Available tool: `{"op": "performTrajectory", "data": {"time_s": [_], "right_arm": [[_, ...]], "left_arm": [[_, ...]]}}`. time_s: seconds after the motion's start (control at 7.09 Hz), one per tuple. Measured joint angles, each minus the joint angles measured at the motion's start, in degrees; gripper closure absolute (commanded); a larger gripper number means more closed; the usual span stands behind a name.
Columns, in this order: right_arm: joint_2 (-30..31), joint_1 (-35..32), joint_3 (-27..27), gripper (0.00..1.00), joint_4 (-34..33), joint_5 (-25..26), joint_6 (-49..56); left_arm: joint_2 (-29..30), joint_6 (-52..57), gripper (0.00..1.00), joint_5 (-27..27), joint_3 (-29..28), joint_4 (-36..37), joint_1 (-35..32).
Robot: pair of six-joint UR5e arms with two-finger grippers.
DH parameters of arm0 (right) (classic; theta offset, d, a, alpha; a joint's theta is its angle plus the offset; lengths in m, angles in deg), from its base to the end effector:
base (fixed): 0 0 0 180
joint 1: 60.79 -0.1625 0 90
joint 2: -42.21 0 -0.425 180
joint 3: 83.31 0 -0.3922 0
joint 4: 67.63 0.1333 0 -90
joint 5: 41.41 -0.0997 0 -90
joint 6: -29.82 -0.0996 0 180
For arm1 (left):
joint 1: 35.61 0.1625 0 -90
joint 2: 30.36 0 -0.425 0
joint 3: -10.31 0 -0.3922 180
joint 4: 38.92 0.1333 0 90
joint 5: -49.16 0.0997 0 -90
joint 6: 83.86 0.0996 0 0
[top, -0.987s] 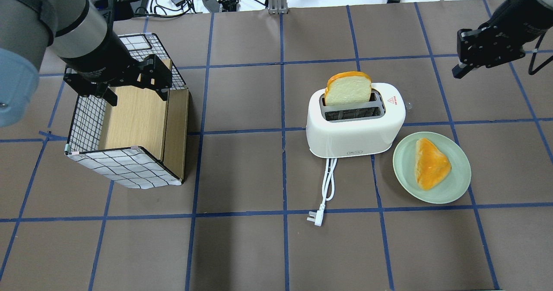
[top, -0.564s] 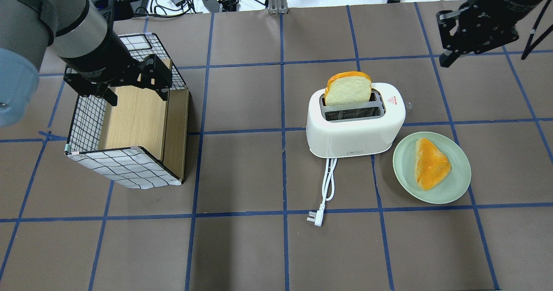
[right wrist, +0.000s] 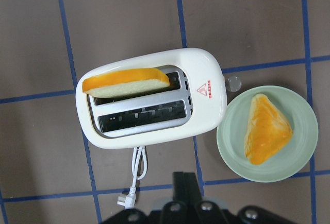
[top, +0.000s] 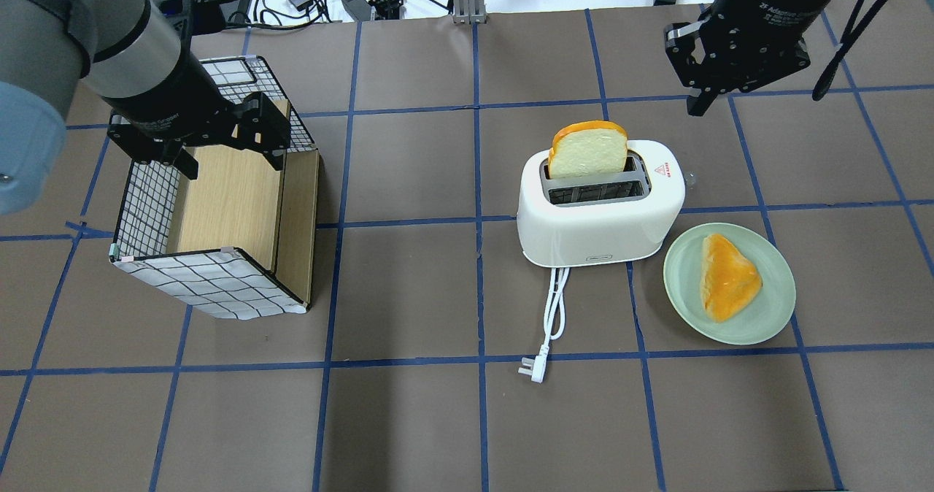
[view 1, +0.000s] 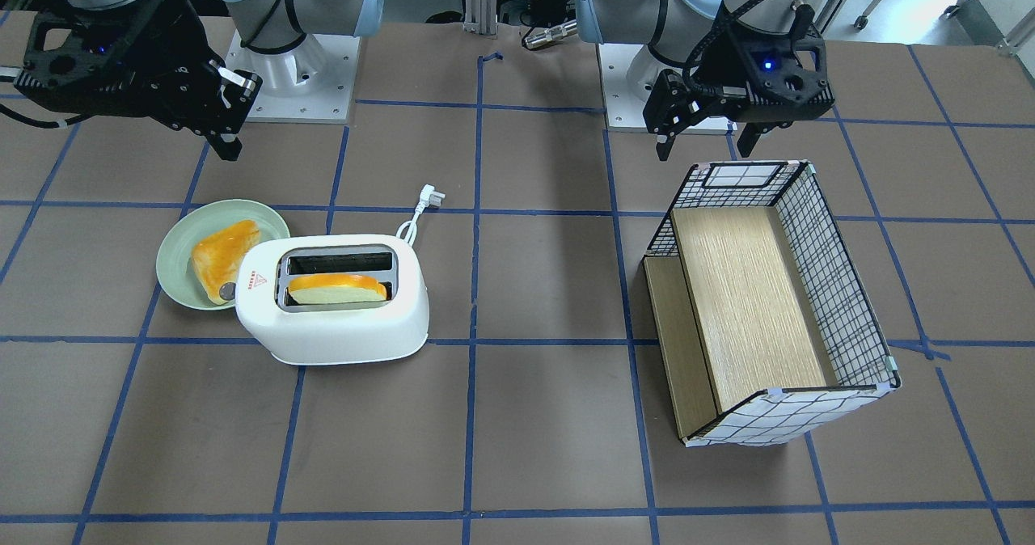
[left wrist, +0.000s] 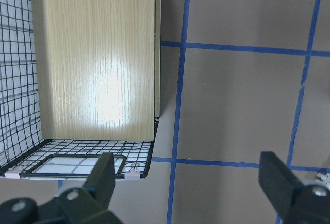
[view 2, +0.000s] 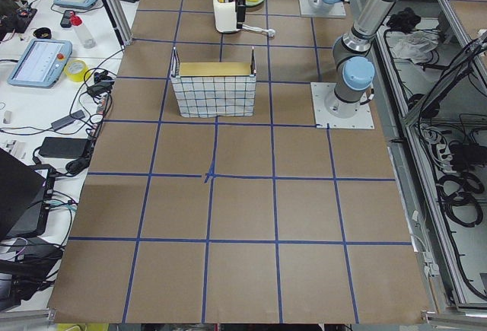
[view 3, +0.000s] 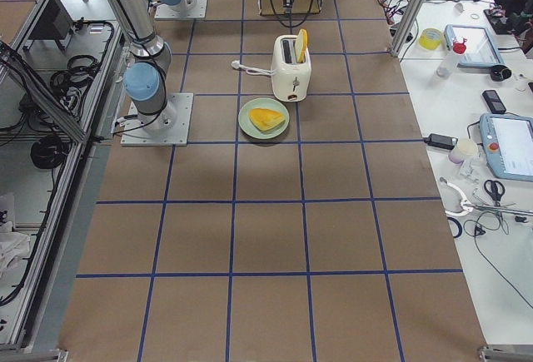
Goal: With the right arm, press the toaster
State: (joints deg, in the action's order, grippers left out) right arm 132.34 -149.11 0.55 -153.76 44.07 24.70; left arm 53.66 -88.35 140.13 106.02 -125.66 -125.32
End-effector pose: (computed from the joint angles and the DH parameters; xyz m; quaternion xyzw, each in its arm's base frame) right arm 0.1266 -0.4966 0.5353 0.0584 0.9973 -0.0197 0.0400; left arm -0.1293 -0.4542 0.4938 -0.0419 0.9986 -0.0311 0.0073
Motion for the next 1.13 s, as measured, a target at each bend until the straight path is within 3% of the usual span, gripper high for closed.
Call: {"op": "performTrajectory", "data": {"time_s": [0.14,0.56,1.13], "right_arm": [[-0.1,-0.13,0.37,0.0,-3.05,0.28,0.4],[-0.34,-0.18,0.81,0.0,-7.43,1.23,2.5],[-0.26,-1.11,0.96,0.0,-7.35,3.6,3.0]], "left_arm": [[0.0,0.0,0.0,0.02,0.0,0.0,-0.01],[0.0,0.0,0.0,0.03,0.0,0.0,-0.02],[0.0,0.0,0.0,0.09,0.0,0.0,-0.02]]}}
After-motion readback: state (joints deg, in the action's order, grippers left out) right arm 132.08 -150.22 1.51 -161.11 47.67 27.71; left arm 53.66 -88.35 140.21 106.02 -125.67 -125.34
